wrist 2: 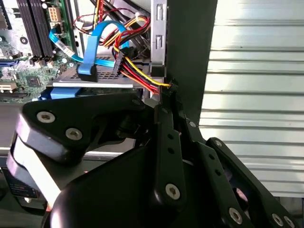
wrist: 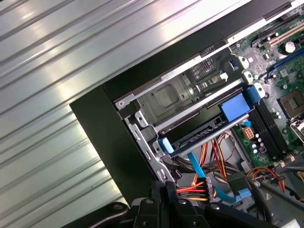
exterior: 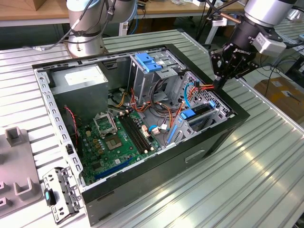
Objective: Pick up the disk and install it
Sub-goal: 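Insert the first disk wire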
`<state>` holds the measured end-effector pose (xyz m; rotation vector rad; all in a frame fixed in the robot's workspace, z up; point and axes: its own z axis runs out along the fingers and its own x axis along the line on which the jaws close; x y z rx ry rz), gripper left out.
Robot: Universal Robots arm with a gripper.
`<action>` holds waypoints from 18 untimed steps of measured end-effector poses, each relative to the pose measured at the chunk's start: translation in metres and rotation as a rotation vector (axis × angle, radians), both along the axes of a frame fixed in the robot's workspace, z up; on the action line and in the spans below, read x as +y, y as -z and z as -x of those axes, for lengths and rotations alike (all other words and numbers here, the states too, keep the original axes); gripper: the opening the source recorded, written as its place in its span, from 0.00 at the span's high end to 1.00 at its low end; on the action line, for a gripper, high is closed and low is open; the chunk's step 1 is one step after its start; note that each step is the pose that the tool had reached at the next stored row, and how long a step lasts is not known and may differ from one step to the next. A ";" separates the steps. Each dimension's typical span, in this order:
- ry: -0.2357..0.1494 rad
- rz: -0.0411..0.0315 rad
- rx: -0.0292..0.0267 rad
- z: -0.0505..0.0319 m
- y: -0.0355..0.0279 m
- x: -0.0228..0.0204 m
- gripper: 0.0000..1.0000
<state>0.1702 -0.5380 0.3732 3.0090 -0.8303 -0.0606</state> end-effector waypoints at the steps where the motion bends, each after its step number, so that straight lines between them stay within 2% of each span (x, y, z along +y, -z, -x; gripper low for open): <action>1: 0.003 0.0005 0.0000 0.0015 0.0001 0.0000 0.84; 6: 0.058 0.0017 0.0000 0.0018 0.0006 0.0000 0.84; 18: 0.061 0.0016 0.0000 0.0041 0.0007 0.0000 0.84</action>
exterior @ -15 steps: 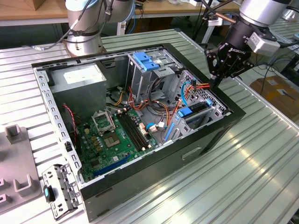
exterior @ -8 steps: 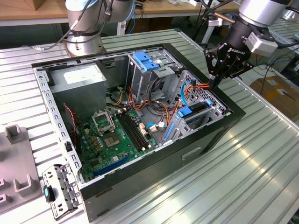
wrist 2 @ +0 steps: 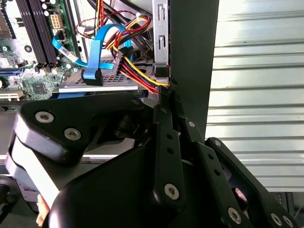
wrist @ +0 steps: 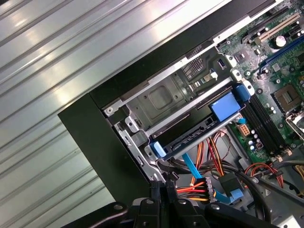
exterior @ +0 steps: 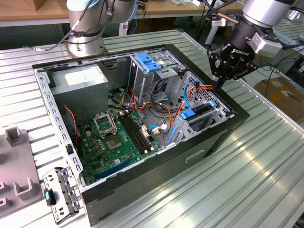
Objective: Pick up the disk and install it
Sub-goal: 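Insert the first disk wire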
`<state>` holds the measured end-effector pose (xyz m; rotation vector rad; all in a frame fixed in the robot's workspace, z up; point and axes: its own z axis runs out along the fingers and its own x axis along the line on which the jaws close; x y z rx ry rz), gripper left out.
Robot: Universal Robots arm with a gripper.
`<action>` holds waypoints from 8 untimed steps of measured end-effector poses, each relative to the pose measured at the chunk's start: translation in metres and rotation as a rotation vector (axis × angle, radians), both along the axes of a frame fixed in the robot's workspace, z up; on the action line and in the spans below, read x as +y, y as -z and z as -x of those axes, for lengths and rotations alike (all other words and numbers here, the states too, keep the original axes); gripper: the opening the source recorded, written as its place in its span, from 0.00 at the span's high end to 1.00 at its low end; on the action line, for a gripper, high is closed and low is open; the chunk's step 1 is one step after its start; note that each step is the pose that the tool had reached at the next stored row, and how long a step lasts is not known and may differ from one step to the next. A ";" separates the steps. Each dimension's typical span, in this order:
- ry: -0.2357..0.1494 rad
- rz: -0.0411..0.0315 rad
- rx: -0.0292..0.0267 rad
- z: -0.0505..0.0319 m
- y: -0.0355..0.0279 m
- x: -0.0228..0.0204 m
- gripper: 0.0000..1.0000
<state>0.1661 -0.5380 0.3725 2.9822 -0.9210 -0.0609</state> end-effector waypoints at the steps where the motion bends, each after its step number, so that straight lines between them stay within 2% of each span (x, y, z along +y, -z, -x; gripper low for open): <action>1: 0.000 0.0001 0.0000 0.0002 0.0000 0.0000 0.84; 4: 0.001 0.0001 0.0000 0.0010 0.0000 0.0000 0.84; 8: 0.037 0.0002 0.0000 0.0011 -0.0001 0.0000 0.84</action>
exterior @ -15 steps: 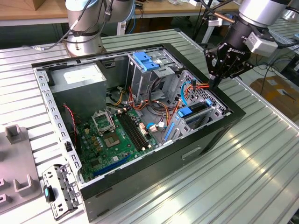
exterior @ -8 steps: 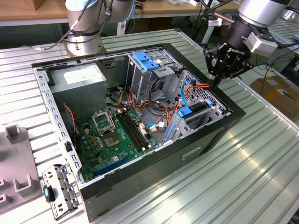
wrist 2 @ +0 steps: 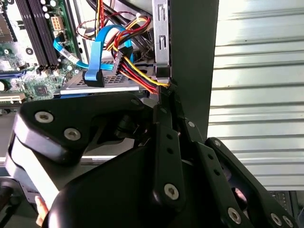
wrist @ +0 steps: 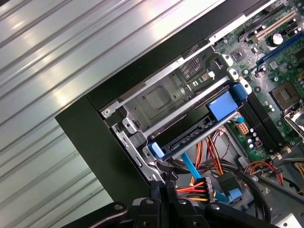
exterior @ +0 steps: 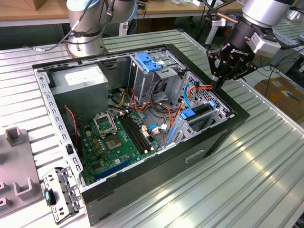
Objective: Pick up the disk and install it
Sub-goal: 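Insert the first disk wire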
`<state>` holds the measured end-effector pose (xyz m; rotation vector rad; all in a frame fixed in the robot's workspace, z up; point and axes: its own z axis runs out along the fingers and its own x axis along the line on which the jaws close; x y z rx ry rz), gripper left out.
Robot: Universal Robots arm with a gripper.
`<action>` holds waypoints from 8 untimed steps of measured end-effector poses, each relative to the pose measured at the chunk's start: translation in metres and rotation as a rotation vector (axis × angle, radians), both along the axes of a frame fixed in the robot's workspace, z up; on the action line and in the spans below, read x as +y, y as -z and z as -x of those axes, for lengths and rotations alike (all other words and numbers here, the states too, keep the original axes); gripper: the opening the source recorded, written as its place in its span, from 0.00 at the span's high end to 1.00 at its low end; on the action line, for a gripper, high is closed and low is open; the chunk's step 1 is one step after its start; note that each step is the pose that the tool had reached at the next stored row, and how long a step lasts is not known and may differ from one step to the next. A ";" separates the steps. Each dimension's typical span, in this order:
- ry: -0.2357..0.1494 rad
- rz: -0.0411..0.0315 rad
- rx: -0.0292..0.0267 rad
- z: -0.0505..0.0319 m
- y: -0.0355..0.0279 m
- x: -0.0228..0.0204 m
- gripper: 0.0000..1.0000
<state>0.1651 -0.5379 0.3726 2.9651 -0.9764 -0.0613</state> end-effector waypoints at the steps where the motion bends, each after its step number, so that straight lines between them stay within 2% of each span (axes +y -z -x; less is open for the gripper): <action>1: 0.009 0.0000 0.0000 0.0000 0.0000 0.0000 0.84; 8: 0.065 -0.0002 0.0001 0.0008 0.0001 0.0000 0.84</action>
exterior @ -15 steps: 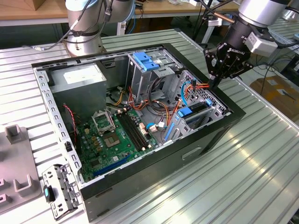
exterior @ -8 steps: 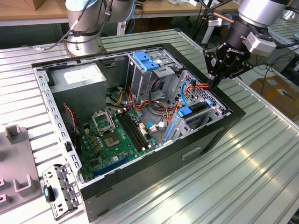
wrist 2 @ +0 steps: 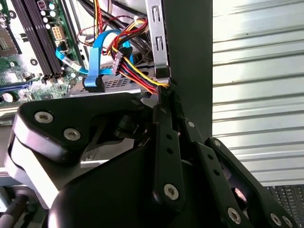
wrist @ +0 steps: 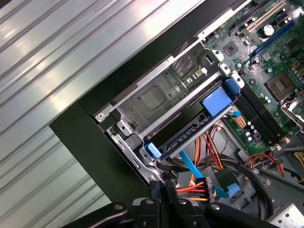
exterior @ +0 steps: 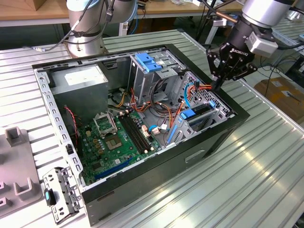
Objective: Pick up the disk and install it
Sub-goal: 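Insert the first disk wire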
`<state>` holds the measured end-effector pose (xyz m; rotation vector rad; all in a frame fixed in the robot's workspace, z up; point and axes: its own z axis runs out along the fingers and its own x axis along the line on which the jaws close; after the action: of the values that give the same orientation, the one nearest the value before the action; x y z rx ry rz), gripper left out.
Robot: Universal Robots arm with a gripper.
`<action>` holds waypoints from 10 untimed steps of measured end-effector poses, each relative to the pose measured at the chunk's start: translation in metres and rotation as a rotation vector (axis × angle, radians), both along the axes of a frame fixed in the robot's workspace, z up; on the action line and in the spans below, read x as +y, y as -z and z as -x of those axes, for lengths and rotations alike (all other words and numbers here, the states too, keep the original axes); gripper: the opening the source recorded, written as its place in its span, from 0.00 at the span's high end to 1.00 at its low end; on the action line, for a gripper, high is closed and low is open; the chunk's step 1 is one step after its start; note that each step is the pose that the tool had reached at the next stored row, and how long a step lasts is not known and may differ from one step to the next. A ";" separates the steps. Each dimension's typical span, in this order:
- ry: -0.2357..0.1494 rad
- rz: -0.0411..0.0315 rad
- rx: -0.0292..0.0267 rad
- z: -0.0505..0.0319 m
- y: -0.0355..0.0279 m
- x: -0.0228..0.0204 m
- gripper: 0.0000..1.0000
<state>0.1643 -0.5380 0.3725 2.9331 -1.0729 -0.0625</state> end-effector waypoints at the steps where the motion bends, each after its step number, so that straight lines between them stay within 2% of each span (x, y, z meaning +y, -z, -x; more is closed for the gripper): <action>1: 0.015 0.0001 0.0000 0.0002 0.0000 0.0000 0.84; 5: 0.052 0.0002 0.0000 0.0005 -0.0001 0.0000 0.84; 10: 0.119 0.0002 0.0000 0.0005 -0.0001 0.0000 0.84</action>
<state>0.1638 -0.5380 0.3725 2.8660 -1.2467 -0.0640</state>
